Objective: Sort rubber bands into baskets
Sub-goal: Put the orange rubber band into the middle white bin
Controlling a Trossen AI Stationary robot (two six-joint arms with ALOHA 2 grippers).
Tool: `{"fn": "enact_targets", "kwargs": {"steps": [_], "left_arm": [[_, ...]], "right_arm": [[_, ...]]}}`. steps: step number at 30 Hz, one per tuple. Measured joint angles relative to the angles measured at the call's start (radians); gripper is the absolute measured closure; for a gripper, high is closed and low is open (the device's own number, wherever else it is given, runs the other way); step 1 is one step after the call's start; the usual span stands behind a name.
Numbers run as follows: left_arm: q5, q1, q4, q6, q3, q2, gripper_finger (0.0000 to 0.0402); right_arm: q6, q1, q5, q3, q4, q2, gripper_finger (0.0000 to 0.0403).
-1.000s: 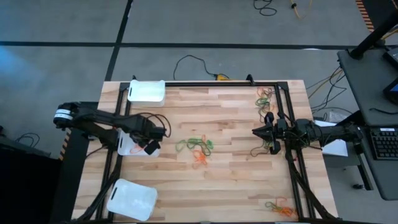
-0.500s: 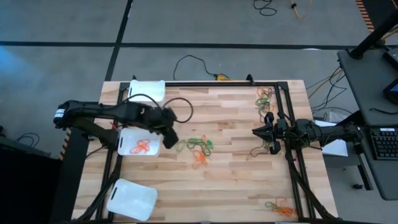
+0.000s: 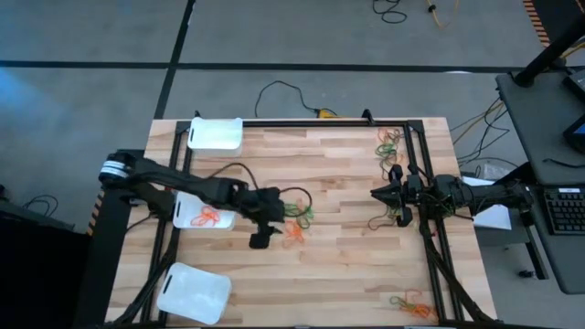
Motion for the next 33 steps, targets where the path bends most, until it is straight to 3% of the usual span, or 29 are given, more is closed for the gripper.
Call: {"fn": "enact_targets", "kwargs": {"steps": [16, 23, 33], "left_arm": [[-0.072, 0.0, -0.025, 0.186, 0.11, 0.298, 0.0294], [-0.147, -0.002, -0.087, 0.256, 0.135, 0.34, 0.0294], [-0.114, -0.005, -0.079, 0.266, 0.136, 0.379, 0.0303]], "right_arm": [[0.0, 0.0, 0.0, 0.0, 0.0, 0.0, 0.0369], [0.0, 0.0, 0.0, 0.0, 0.0, 0.0, 0.0369], [0.0, 0.0, 0.0, 0.0, 0.0, 0.0, 0.0369]]}}
